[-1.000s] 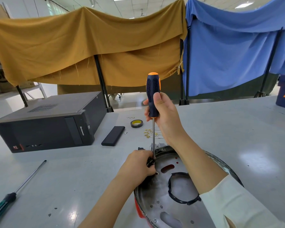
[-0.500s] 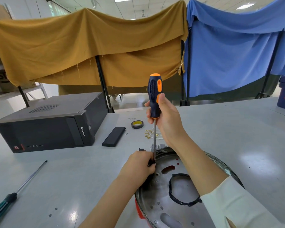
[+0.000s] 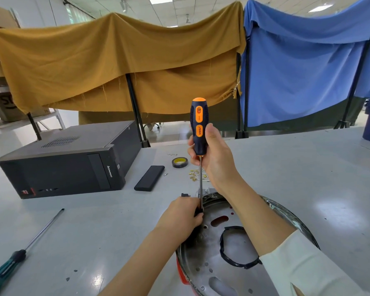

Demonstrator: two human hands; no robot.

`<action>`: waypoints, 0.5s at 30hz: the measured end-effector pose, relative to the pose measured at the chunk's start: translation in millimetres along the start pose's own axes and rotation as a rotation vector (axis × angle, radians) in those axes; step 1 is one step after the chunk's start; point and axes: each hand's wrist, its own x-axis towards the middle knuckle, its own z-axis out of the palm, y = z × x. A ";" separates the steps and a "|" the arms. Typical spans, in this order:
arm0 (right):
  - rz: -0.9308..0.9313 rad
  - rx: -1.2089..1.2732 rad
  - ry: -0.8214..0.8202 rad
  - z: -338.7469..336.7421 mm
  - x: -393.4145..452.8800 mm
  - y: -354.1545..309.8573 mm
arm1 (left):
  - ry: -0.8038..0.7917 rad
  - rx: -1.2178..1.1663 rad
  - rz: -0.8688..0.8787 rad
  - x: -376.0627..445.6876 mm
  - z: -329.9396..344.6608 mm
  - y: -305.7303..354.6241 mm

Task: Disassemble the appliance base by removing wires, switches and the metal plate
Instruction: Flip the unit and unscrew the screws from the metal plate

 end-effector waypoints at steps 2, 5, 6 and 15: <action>0.015 0.008 0.000 1.3 0.0 -0.5 | -0.011 0.003 -0.008 0.5 -1.2 0.6; 0.007 -0.030 0.011 4.1 -1.1 1.9 | -0.019 0.005 -0.020 1.1 -1.7 0.4; -0.004 -0.057 0.014 4.6 -1.7 2.8 | -0.024 0.002 -0.024 1.1 -1.6 0.5; -0.094 -0.548 0.105 4.7 -5.7 1.7 | -0.065 0.060 -0.056 2.5 -5.0 6.2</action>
